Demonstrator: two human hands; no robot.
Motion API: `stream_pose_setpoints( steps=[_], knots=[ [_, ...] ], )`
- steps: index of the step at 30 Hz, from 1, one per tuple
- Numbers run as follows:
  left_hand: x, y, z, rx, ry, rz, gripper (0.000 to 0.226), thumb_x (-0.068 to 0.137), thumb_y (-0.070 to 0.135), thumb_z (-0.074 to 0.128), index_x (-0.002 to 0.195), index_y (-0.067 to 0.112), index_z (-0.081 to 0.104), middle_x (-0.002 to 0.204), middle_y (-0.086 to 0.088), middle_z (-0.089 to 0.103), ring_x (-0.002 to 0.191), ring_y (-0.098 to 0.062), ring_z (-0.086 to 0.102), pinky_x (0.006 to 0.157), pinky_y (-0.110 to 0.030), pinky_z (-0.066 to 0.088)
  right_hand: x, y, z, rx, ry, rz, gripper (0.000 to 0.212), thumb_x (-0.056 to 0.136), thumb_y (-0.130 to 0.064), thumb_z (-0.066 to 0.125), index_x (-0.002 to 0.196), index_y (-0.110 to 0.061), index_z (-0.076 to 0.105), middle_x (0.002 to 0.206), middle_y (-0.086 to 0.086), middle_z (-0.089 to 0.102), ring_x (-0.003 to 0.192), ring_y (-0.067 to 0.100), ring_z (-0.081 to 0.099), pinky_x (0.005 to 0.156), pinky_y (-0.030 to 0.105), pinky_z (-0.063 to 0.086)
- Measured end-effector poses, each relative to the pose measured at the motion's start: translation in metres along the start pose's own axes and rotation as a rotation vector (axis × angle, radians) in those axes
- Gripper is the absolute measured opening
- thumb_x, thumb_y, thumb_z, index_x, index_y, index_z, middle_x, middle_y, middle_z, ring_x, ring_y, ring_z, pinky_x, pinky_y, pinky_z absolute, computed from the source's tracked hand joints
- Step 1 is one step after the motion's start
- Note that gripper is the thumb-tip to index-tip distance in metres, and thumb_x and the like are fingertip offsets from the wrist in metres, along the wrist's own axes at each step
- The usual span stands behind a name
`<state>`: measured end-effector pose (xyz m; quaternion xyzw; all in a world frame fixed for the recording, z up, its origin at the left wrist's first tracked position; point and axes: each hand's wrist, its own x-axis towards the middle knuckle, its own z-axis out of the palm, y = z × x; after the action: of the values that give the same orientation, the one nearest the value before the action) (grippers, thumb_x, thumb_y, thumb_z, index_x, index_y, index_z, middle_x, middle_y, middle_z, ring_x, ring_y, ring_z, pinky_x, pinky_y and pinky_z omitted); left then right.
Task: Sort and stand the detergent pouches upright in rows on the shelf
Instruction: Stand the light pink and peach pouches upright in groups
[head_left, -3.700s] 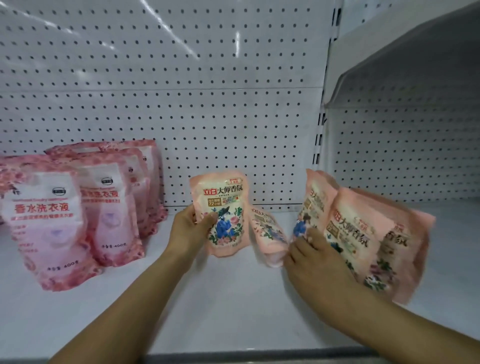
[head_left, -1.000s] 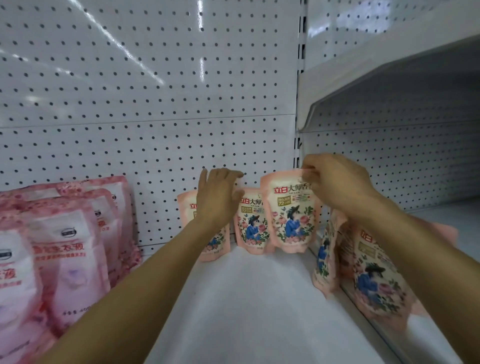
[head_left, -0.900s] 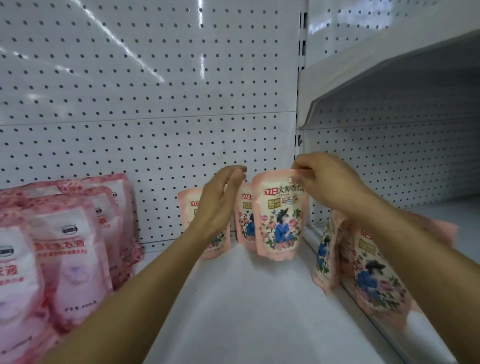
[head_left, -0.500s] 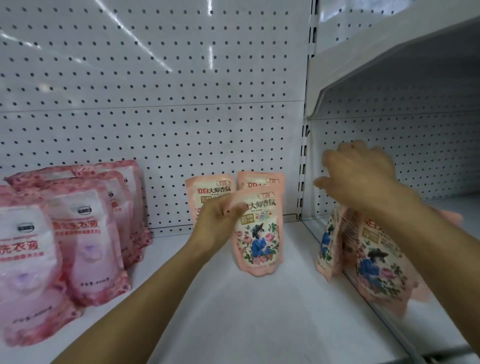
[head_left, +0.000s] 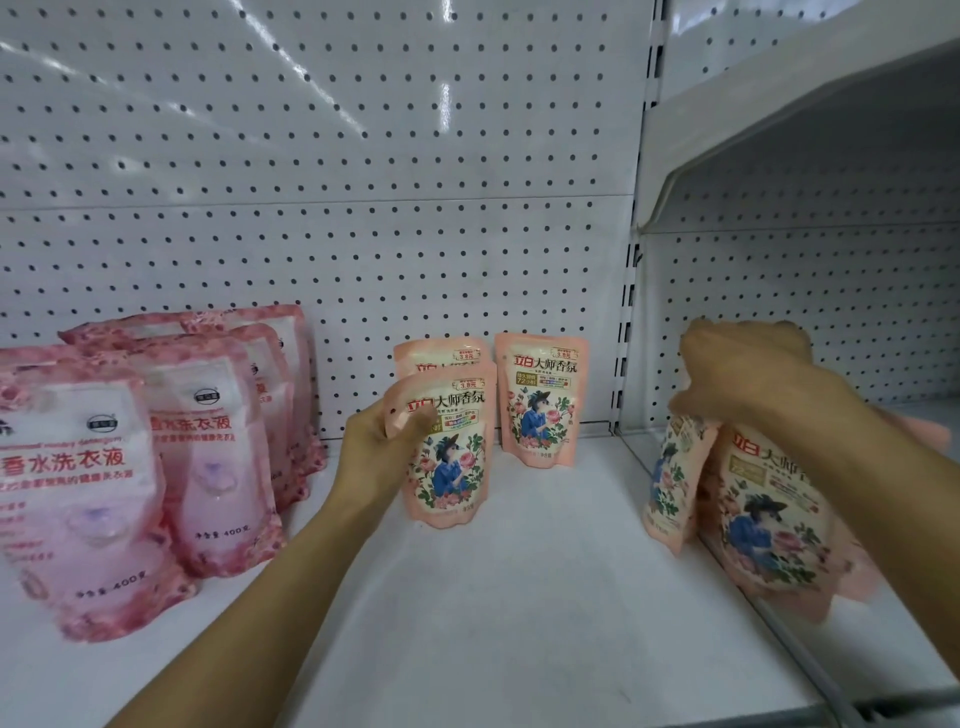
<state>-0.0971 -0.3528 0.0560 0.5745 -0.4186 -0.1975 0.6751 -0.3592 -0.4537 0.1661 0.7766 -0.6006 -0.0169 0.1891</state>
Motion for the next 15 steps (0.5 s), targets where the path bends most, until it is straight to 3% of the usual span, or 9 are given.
stream_pose_setpoints(
  steps=[2, 5, 7, 9, 12, 15],
  knots=[
    [-0.003, -0.009, 0.000, 0.015, -0.018, -0.041, 0.008, 0.090, 0.018, 0.069, 0.098, 0.017, 0.070, 0.084, 0.007, 0.075, 0.066, -0.004, 0.074, 0.050, -0.017, 0.054, 0.000, 0.000, 0.002, -0.014, 0.033, 0.002, 0.014, 0.087, -0.028, 0.060, 0.097, -0.018, 0.058, 0.077, -0.006, 0.050, 0.074, 0.015, 0.049, 0.067, 0.029, 0.035],
    [-0.004, -0.019, -0.002, 0.039, -0.057, -0.112, 0.014, 0.085, 0.015, 0.074, 0.097, 0.021, 0.069, 0.086, 0.008, 0.074, 0.067, -0.004, 0.074, 0.053, -0.018, 0.056, 0.002, 0.001, 0.002, 0.072, 0.176, -0.064, 0.004, 0.087, -0.018, 0.059, 0.091, -0.019, 0.060, 0.077, -0.004, 0.051, 0.079, 0.016, 0.050, 0.059, 0.027, 0.034],
    [-0.004, -0.023, -0.004, 0.057, -0.093, -0.150, 0.023, 0.081, 0.009, 0.077, 0.097, 0.023, 0.069, 0.087, 0.010, 0.074, 0.069, -0.004, 0.074, 0.055, -0.019, 0.056, 0.002, 0.000, 0.002, 0.199, 0.235, -0.127, 0.015, 0.085, -0.012, 0.059, 0.076, -0.023, 0.056, 0.078, -0.002, 0.057, 0.072, 0.015, 0.053, 0.056, 0.026, 0.034],
    [-0.003, -0.026, -0.007, 0.081, -0.140, -0.185, 0.034, 0.077, 0.003, 0.079, 0.104, 0.021, 0.069, 0.093, 0.008, 0.076, 0.079, -0.008, 0.075, 0.062, -0.023, 0.058, 0.001, -0.002, 0.003, 0.344, 0.287, -0.193, 0.022, 0.088, -0.015, 0.057, 0.070, -0.025, 0.049, 0.075, -0.005, 0.058, 0.066, 0.014, 0.051, 0.054, 0.026, 0.033],
    [-0.001, -0.031, -0.012, 0.099, -0.210, -0.229, 0.041, 0.075, -0.001, 0.080, 0.110, 0.017, 0.069, 0.099, 0.004, 0.078, 0.086, -0.014, 0.075, 0.069, -0.027, 0.058, -0.002, -0.009, 0.000, 0.483, 0.374, -0.299, 0.017, 0.092, -0.021, 0.057, 0.076, -0.024, 0.052, 0.070, -0.010, 0.057, 0.065, 0.011, 0.052, 0.053, 0.025, 0.034],
    [0.000, -0.033, -0.015, 0.112, -0.231, -0.225, 0.039, 0.075, 0.001, 0.081, 0.109, 0.017, 0.070, 0.097, 0.005, 0.078, 0.088, -0.015, 0.075, 0.067, -0.025, 0.059, -0.002, -0.028, 0.006, 0.658, 0.285, -0.408, 0.013, 0.091, -0.026, 0.063, 0.081, -0.025, 0.055, 0.077, -0.012, 0.063, 0.073, 0.010, 0.059, 0.065, 0.029, 0.046]
  ],
)
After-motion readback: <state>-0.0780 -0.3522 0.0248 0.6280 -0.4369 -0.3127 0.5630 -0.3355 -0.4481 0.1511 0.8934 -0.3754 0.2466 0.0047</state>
